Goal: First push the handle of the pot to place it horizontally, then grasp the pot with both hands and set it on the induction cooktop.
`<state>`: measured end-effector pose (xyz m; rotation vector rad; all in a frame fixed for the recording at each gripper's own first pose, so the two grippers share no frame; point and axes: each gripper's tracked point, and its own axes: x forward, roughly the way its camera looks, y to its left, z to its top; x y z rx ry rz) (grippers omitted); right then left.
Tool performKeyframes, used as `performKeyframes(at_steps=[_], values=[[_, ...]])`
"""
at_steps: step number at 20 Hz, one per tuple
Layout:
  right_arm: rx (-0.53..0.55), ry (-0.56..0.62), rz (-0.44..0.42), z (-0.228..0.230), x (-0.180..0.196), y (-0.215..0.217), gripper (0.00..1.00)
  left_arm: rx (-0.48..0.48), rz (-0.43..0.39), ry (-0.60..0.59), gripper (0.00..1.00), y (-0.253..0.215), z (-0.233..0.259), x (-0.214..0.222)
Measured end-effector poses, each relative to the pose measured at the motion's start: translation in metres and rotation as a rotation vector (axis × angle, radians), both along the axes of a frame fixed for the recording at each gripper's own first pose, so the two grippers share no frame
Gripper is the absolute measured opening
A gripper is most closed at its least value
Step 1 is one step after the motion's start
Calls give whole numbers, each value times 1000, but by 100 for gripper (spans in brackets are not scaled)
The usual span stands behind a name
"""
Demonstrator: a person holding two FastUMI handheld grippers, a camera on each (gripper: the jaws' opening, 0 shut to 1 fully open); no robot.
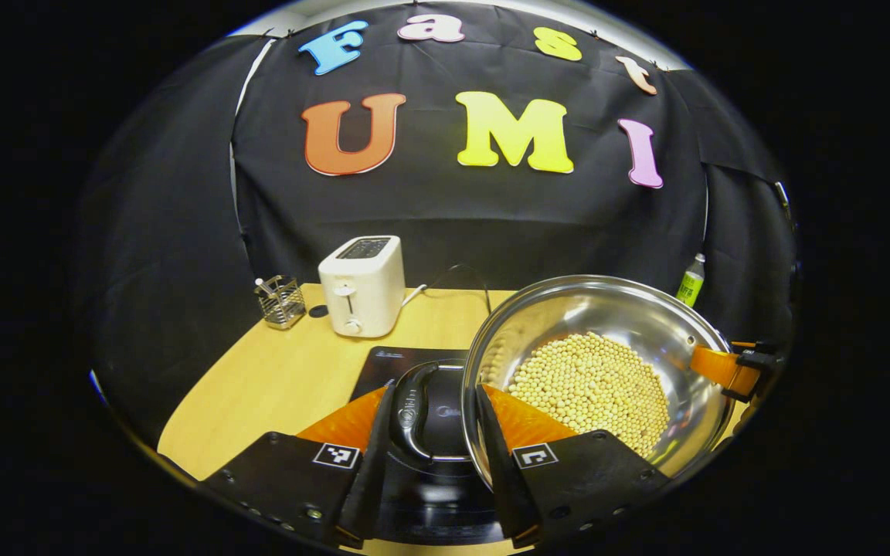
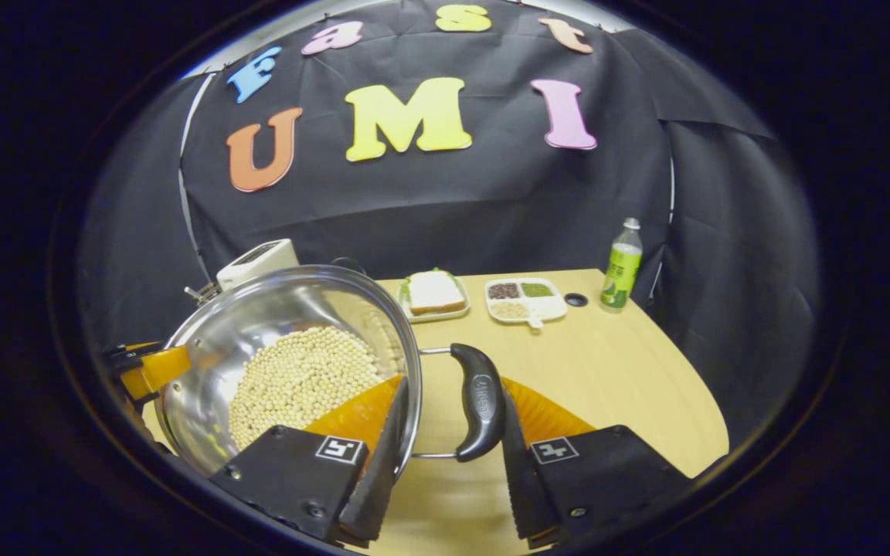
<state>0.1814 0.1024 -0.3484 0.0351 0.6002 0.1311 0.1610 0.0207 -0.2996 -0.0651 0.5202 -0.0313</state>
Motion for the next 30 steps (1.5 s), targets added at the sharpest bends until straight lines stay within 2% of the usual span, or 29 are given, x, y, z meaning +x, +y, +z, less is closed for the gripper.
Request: performKeyframes(at_steps=[7,14,24,30], values=[[0,8,53,0,13,72,64,-14,58,12,57,64,-5,11],[12,40,66,-25,32,114,65,-27,92,43,58,98,-33,31],[-10,49,39,-54,47,120,63,-79,84,59,58,98,-68,50],[10,58,30,-63,48,120,64,-48,73,34,58,98,-69,55]])
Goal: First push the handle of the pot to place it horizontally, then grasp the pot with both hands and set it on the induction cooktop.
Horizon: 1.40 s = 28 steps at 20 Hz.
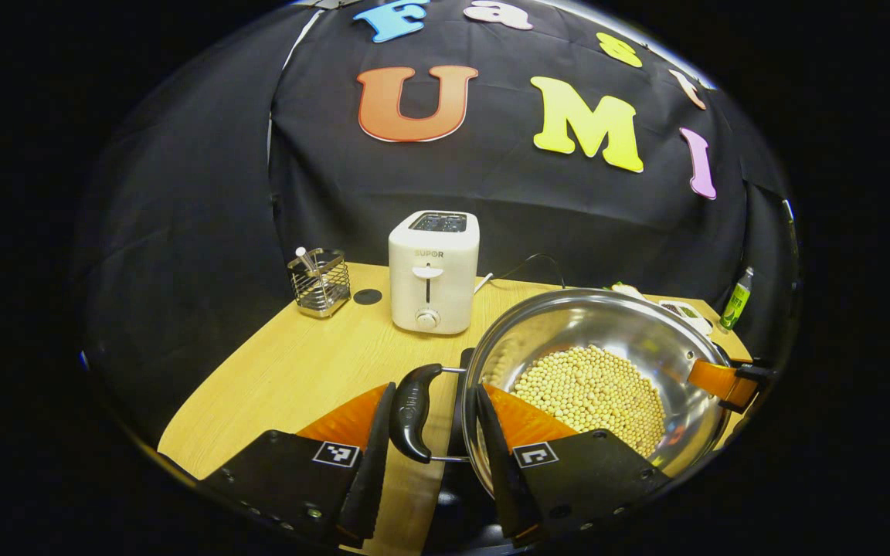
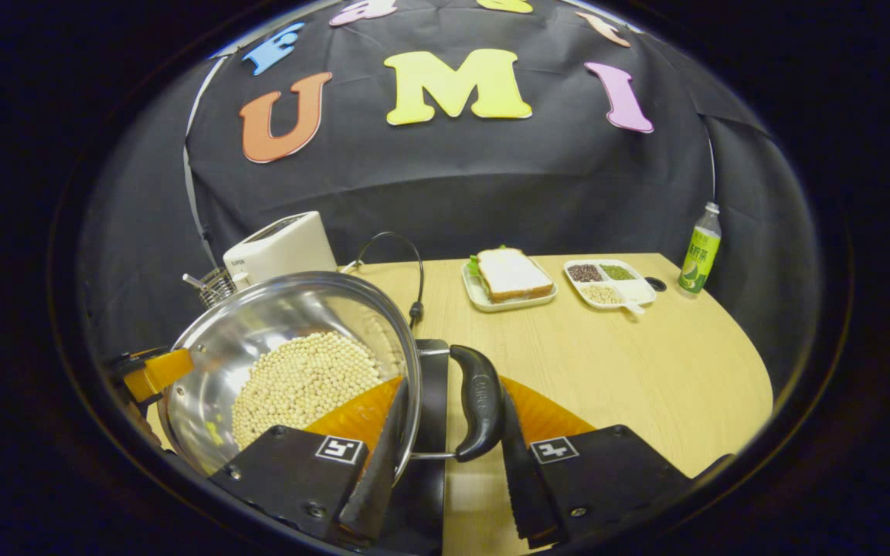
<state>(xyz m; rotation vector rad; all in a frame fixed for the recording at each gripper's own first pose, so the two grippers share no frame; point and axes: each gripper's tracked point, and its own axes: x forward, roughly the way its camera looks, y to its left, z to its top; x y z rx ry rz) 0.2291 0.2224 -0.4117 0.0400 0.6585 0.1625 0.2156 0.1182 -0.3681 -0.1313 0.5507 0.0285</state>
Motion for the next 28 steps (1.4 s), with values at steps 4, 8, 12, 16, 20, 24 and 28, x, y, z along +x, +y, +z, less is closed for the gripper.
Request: performKeyframes(at_steps=[4,8,12,16,20,24,28], values=[[18,8,-6,-3,-1,-1,65,14,-13,-2,57,-2,-3,1],[46,14,-6,-6,-2,-5,67,21,-26,-9,57,-2,-5,0],[43,-8,-1,-1,-2,-9,69,112,-10,-95,65,8,12,10],[20,-95,10,18,2,-23,83,153,-21,-123,88,2,28,1],[17,-141,19,38,-11,-37,95,159,-5,-176,96,-9,55,-12],[-10,-224,16,71,-26,-60,97,176,-3,-261,96,-22,97,-32],[-31,-313,12,114,-55,-85,96,205,16,-299,96,-31,136,-67]])
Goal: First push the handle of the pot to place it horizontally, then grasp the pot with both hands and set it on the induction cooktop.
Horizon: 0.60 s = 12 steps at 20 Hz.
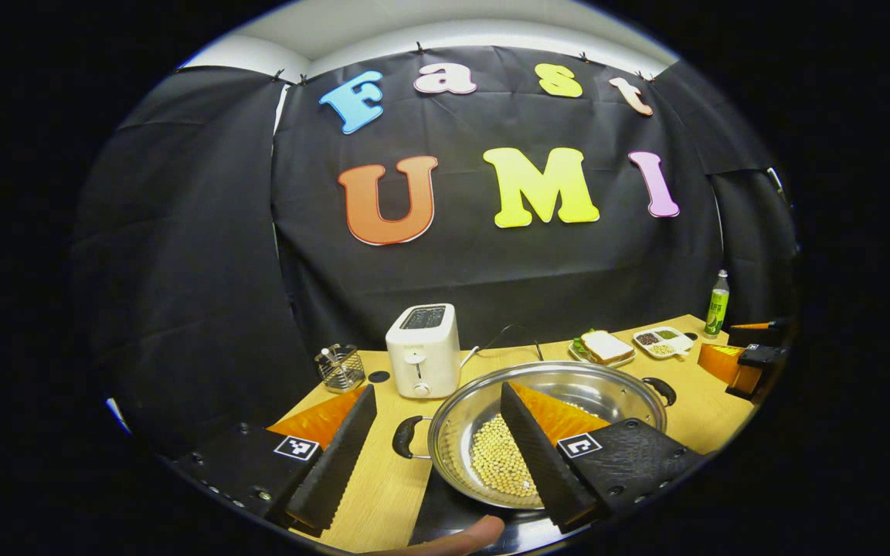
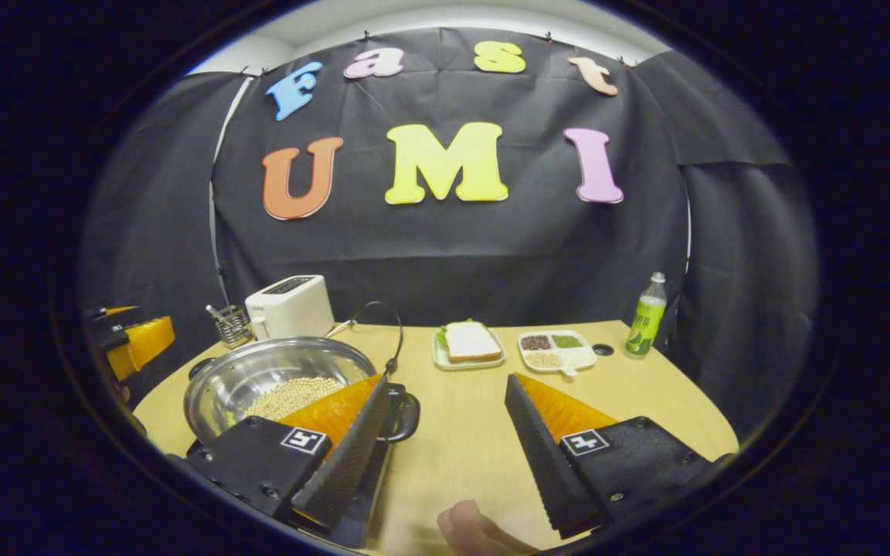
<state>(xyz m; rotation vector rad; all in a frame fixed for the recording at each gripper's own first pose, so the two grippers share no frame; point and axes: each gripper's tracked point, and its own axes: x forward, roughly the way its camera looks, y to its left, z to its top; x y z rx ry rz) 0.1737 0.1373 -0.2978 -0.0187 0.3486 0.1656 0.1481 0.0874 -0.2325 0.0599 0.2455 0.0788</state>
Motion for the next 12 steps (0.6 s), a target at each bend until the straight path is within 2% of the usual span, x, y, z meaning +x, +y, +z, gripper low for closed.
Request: performKeyframes(at_steps=[2,4,12], values=[[7,-55,-17,23,-21,-13,95,4,5,-42,96,-6,26,-20],[25,-97,-53,44,-41,-30,97,-31,-19,-68,96,-23,45,-42],[74,-224,-92,129,-124,-101,96,-69,-45,-144,96,-49,108,-108]])
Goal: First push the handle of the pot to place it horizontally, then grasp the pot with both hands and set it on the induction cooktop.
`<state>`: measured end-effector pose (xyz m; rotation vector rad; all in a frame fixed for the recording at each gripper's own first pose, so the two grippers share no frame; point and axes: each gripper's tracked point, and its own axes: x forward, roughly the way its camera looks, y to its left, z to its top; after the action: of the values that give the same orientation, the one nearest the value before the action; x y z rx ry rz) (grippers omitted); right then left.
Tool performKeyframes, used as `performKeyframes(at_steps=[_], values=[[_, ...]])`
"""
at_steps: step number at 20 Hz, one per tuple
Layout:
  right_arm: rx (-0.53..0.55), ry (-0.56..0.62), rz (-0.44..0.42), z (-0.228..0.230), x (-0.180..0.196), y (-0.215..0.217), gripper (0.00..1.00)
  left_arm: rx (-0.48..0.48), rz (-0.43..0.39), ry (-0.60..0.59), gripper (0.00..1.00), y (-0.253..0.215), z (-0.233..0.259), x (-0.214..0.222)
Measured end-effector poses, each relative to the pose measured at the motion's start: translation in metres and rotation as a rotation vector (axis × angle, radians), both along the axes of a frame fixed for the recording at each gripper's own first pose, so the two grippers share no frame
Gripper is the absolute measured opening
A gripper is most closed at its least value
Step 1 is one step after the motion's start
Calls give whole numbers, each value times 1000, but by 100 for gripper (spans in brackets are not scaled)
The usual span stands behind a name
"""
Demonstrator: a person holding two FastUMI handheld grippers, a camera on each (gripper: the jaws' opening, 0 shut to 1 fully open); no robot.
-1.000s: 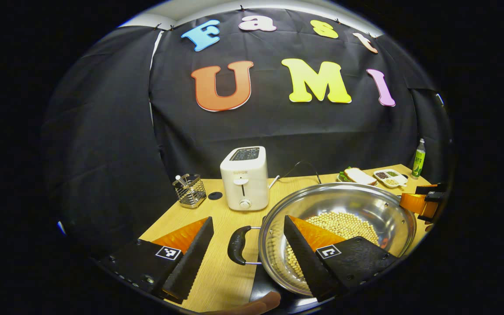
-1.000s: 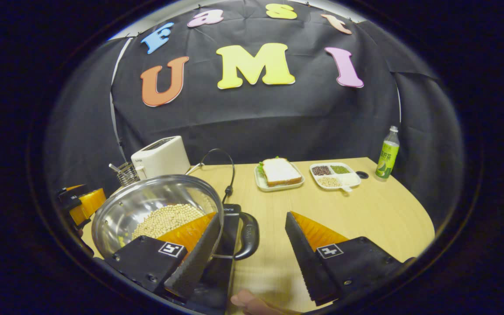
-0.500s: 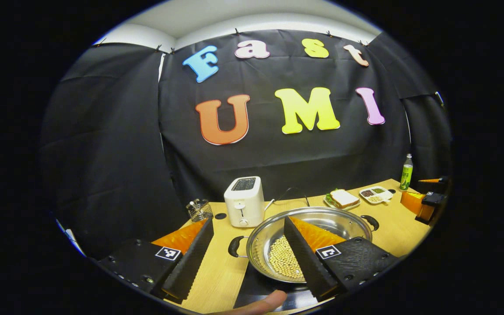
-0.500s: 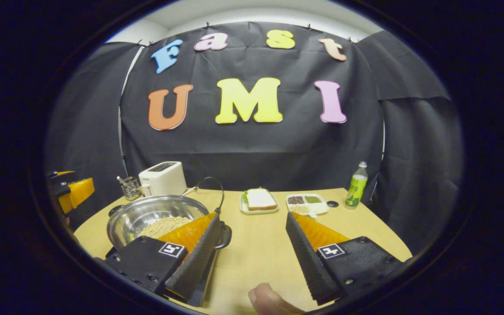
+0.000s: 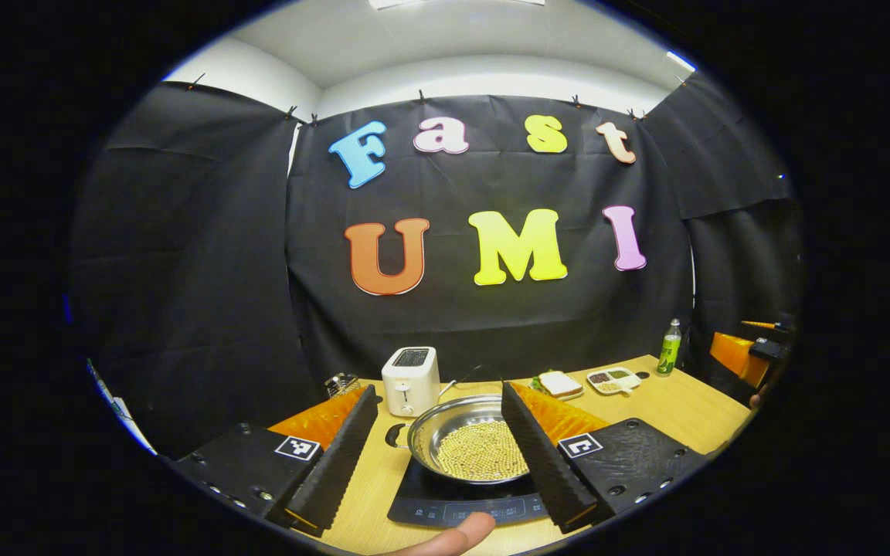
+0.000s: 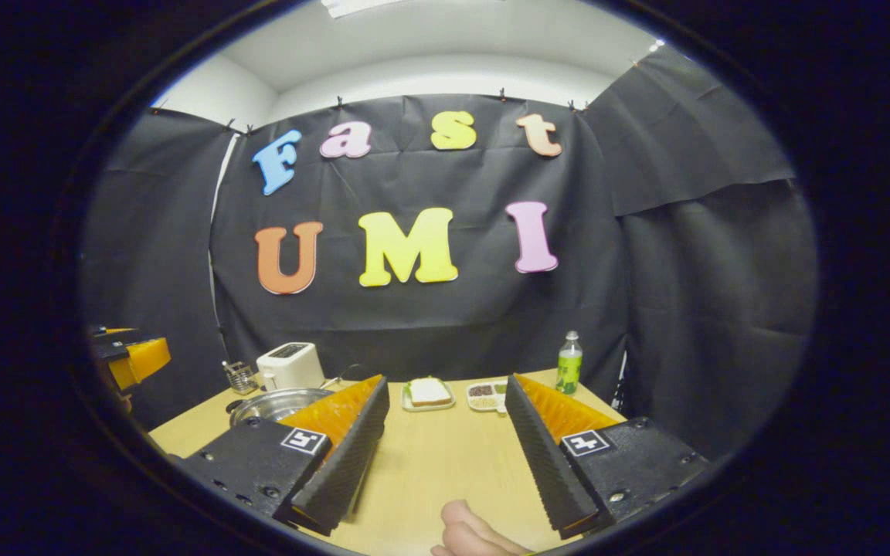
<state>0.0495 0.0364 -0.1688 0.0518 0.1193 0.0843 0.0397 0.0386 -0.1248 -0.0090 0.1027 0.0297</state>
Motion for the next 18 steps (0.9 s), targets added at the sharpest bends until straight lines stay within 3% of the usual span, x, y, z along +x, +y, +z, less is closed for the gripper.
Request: performKeyframes(at_steps=[9,14,18], values=[[-21,-114,-99,60,-88,-81,92,-36,-33,-136,96,-30,57,-62],[-30,-132,-121,69,-119,-95,93,-19,-56,-185,96,-43,71,-95],[-31,-178,-86,78,-140,-83,93,-29,-31,-204,96,-36,72,-114]])
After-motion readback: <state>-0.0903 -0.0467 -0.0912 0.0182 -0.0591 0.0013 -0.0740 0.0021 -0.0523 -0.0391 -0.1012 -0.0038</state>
